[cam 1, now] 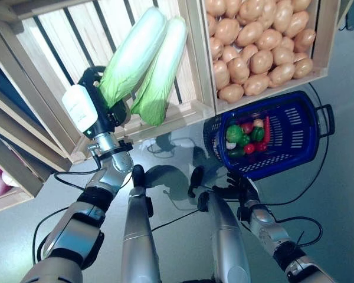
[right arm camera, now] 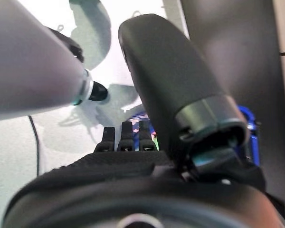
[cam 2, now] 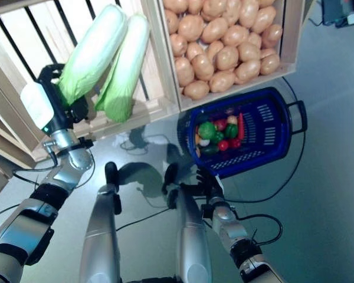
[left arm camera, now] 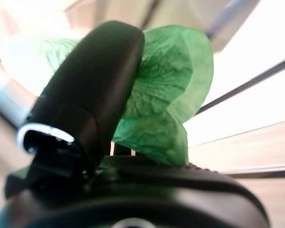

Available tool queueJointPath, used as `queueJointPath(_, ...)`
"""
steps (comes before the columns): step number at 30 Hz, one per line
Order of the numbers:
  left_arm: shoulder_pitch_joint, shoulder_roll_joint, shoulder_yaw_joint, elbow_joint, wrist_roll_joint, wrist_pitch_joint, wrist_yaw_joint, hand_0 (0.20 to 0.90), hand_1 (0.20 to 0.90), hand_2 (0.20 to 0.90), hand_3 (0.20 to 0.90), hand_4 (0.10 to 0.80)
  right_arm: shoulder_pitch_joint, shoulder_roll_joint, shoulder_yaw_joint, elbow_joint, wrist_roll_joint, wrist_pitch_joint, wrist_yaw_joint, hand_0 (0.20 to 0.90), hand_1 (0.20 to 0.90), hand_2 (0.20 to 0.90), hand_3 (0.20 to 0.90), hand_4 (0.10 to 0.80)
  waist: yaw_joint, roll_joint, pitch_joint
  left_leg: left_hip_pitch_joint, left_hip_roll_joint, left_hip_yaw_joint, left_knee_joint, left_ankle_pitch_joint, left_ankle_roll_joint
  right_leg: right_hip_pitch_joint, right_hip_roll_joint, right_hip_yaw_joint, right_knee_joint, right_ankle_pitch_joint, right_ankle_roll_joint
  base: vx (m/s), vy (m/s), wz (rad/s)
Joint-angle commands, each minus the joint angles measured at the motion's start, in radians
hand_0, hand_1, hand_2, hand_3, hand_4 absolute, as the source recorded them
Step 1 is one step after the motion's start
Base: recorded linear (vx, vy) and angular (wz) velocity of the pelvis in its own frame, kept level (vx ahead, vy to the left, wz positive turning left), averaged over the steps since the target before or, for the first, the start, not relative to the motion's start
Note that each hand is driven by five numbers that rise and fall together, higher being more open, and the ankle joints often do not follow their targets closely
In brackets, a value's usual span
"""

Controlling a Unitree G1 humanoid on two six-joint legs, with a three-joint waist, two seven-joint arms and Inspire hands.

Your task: Put vegetables into the basket

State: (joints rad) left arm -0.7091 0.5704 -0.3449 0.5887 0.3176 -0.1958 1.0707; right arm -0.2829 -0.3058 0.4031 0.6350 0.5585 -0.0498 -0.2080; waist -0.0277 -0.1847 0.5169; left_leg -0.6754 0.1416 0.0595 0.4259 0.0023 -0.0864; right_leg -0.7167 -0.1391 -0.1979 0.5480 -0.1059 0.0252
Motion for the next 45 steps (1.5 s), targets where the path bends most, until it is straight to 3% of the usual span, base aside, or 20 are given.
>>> queueJointPath(1,-0.04,0.024,0.055,-0.184,0.081,-0.111,0.101,0.3,0.3,0.3,0.3,0.4,0.058,-0.066,-0.054,-0.06,0.044,-0.054,-0.034,0.9,0.9,0.9,0.9,0.8,0.012,0.079,0.003,0.036,-0.025,-0.023,-0.008,-0.022,-0.009,0.139,0.02,0.022,-0.086,0.006,0.026,0.005,-0.034,0.0)
queueJointPath(10,0.066,0.018,0.066,-0.249,0.053,-0.106,0.058,0.3,0.3,0.3,0.3,0.4,0.055,-0.055,-0.092,0.013,0.052,-0.07,-0.02,0.9,0.9,0.9,0.9,0.8,0.038,0.103,0.002,0.21,-0.047,-0.028,-0.097,-0.006,-0.016,0.334,0.032,-0.016,-0.209,0.021,0.025,0.037,0.024,0.01)
queueJointPath(21,0.296,-0.052,0.083,-0.335,-0.088,-0.19,-0.219,0.3,0.3,0.3,0.3,0.4,0.146,-0.043,-0.174,-0.099,0.123,-0.119,0.069,0.9,0.9,0.9,0.9,0.8,0.058,0.121,-0.112,0.405,-0.056,-0.03,-0.284,0.031,-0.018,0.546,0.02,-0.068,-0.398,0.066,0.047,0.054,0.044,0.06)
queueJointPath(27,0.446,-0.079,0.125,-0.372,-0.309,-0.222,-0.566,0.3,0.3,0.3,0.3,0.4,0.247,-0.005,-0.267,-0.276,0.24,-0.08,0.229,0.9,0.9,0.9,0.9,0.8,0.056,0.118,-0.19,0.528,-0.047,-0.019,-0.418,0.062,-0.016,0.661,0.021,-0.083,-0.499,0.102,0.068,0.098,0.022,-0.01)
queueJointPath(31,0.512,-0.086,0.132,-0.388,-0.375,-0.188,-0.712,0.3,0.3,0.3,0.3,0.4,0.303,-0.011,-0.301,-0.39,0.286,-0.033,0.354,0.9,0.9,0.9,0.9,0.8,0.048,0.122,-0.234,0.576,-0.044,-0.007,-0.468,0.076,-0.014,0.696,0.022,-0.087,-0.538,0.122,0.077,0.081,0.018,0.0)
queueJointPath(37,0.548,-0.085,0.114,-0.388,-0.463,-0.145,-0.877,0.3,0.3,0.3,0.3,0.4,0.321,-0.049,-0.317,-0.521,0.379,0.054,0.479,0.9,0.9,0.9,0.9,0.8,0.042,0.129,-0.291,0.626,-0.041,0.008,-0.505,0.074,-0.009,0.737,0.025,-0.095,-0.579,0.137,0.085,0.08,0.005,-0.03)
queueJointPath(45,0.538,-0.094,0.06,-0.377,-0.609,-0.081,-1.029,0.3,0.3,0.3,0.3,0.4,0.275,-0.091,-0.272,-0.662,0.533,0.163,0.526,0.9,0.9,0.9,0.9,0.8,0.041,0.13,-0.341,0.674,-0.048,0.02,-0.513,0.048,0.004,0.772,0.03,-0.092,-0.609,0.146,0.089,0.065,0.002,-0.04)
